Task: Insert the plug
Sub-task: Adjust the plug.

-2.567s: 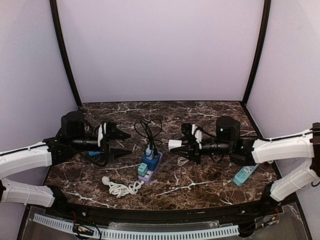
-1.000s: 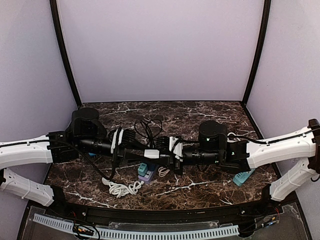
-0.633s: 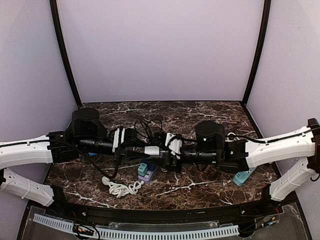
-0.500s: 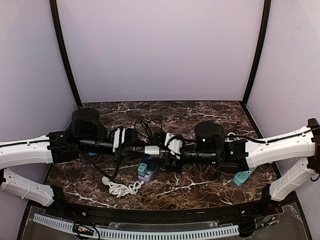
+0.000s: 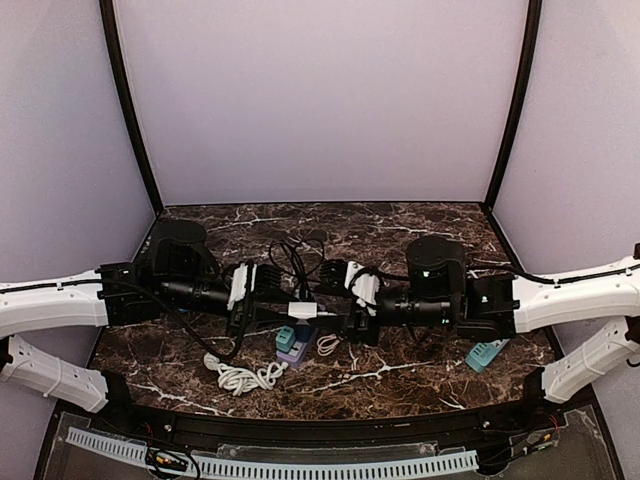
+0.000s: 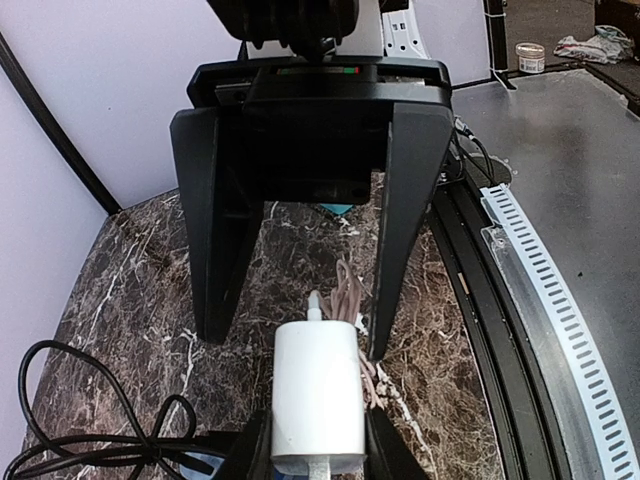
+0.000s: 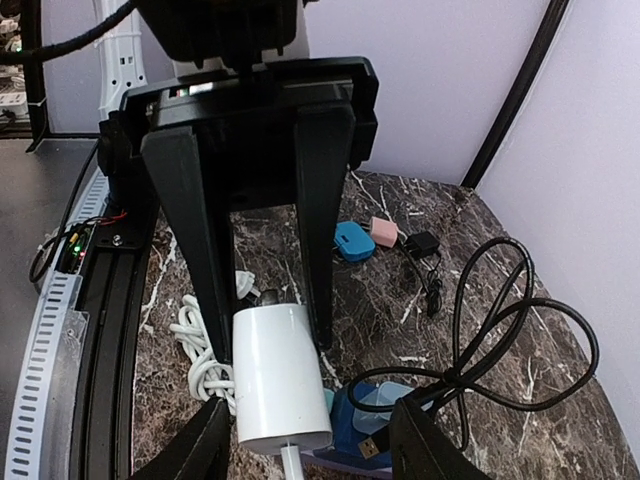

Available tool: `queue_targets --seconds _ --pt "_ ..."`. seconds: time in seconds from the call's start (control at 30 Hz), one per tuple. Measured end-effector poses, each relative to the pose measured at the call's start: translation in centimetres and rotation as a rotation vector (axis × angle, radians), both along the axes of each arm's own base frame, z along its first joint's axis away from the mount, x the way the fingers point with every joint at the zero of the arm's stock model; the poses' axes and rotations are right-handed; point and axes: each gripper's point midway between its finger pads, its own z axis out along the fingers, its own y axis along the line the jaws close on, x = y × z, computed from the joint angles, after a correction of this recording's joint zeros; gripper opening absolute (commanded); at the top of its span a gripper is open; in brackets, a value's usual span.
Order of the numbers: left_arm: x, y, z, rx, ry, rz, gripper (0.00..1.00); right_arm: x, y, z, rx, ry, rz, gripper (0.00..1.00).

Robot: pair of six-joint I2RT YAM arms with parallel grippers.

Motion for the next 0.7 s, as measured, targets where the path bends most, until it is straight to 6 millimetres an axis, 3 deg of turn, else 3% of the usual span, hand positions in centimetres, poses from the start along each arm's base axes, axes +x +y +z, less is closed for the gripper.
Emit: queue_targets --seconds 0.2,0.5,0.63,0.7 --pt "0.0 0.0 -0.3 0.010 0.009 -0.001 0.01 -0.1 0.4 -2.7 -0.076 0.029 0.012 0.30" --pt "-0.2 0.3 -1.2 0.044 0.034 -0.002 0.01 -0.4 1.0 -4.0 -0.118 0.048 0.045 0.32" --pt "-0.4 0.2 -1.4 0.048 0.040 -0.011 0.01 -0.6 1.4 -3.8 -0.109 0.052 0.062 0.39" --pt "-0.4 0.2 -1.5 0.050 0.043 -0.013 0.01 -0.7 1.5 -3.5 -0.097 0.055 0.071 0.33"
